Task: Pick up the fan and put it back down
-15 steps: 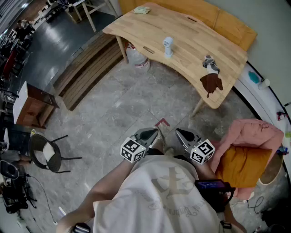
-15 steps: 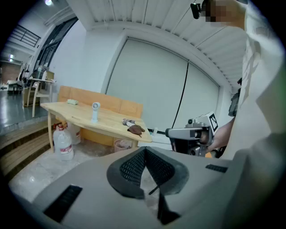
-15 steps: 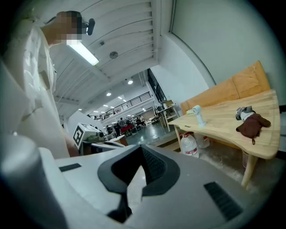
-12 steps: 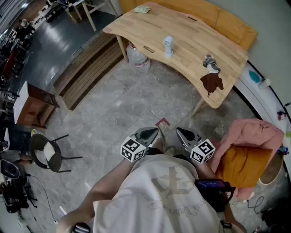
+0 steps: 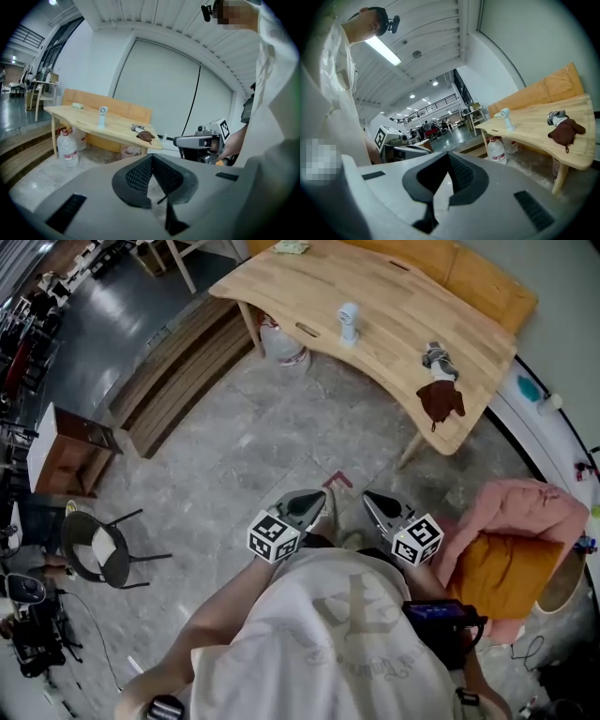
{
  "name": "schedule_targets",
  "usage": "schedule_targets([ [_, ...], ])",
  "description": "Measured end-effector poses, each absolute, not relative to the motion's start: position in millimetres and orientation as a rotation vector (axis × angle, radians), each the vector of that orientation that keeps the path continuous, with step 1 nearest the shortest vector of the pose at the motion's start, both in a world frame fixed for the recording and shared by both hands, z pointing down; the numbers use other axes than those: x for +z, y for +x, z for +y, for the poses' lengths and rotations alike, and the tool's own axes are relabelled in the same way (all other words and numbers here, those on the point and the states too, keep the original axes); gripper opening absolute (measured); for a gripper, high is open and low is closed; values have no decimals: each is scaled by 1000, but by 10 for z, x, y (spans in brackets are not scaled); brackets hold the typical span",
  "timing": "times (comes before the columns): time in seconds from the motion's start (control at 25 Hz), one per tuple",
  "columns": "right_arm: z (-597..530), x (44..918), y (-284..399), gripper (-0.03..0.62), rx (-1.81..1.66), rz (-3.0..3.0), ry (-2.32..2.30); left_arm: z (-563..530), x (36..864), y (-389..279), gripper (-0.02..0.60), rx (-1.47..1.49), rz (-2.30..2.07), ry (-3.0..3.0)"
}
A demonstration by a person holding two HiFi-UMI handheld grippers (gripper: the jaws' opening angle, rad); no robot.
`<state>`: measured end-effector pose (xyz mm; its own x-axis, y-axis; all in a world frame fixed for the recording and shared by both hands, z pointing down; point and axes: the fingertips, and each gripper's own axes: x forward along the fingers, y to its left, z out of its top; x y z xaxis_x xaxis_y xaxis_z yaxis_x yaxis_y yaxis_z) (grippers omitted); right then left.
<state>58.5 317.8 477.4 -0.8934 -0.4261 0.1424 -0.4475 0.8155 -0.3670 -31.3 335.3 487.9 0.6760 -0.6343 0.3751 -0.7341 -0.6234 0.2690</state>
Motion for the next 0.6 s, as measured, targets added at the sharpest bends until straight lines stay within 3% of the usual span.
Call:
schedule_targets([
  [0.6, 2536, 4810, 409, 15, 623, -2887, 760, 2661, 4896, -528, 11, 324, -1056, 2518],
])
